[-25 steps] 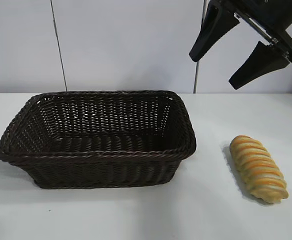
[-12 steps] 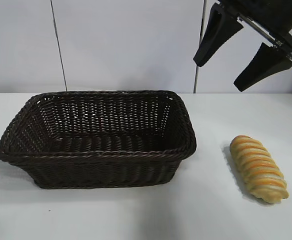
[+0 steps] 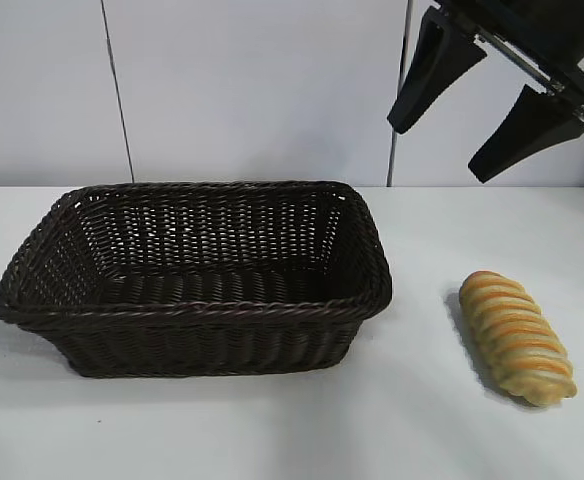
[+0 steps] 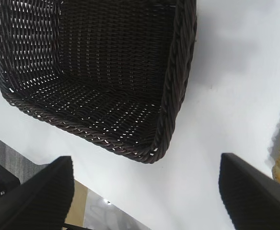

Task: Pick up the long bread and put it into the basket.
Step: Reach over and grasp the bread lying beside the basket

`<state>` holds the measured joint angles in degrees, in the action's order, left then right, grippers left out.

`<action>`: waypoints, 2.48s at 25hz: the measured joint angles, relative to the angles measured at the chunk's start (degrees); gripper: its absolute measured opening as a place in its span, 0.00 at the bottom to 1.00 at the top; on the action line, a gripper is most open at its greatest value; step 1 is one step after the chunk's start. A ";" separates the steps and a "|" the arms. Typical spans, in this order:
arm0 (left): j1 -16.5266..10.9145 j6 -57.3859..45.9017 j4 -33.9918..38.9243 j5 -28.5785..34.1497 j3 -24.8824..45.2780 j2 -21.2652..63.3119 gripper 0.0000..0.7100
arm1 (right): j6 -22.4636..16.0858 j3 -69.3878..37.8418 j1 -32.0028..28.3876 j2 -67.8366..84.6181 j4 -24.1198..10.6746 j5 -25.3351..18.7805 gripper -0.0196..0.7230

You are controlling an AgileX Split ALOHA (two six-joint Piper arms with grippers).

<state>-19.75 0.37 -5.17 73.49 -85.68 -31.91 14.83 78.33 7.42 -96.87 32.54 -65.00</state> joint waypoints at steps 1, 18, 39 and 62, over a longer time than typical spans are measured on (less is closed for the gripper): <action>0.26 0.00 0.72 0.14 3.46 3.00 0.81 | 0.00 0.00 0.00 0.00 0.00 0.05 0.79; 3.44 -0.37 4.83 0.33 42.90 28.65 0.81 | 0.00 0.00 0.00 0.00 -0.04 0.48 0.79; 12.06 -1.34 4.07 0.18 54.86 28.65 0.81 | 0.00 0.00 0.00 0.00 -0.17 0.52 0.79; 18.78 -1.54 4.14 0.18 54.86 28.65 0.81 | -8.21 17.99 0.00 0.00 -8.90 -5.20 0.79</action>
<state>-0.97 -1.16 -1.03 73.67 -30.82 -3.26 6.63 96.32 7.42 -96.87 23.65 -70.20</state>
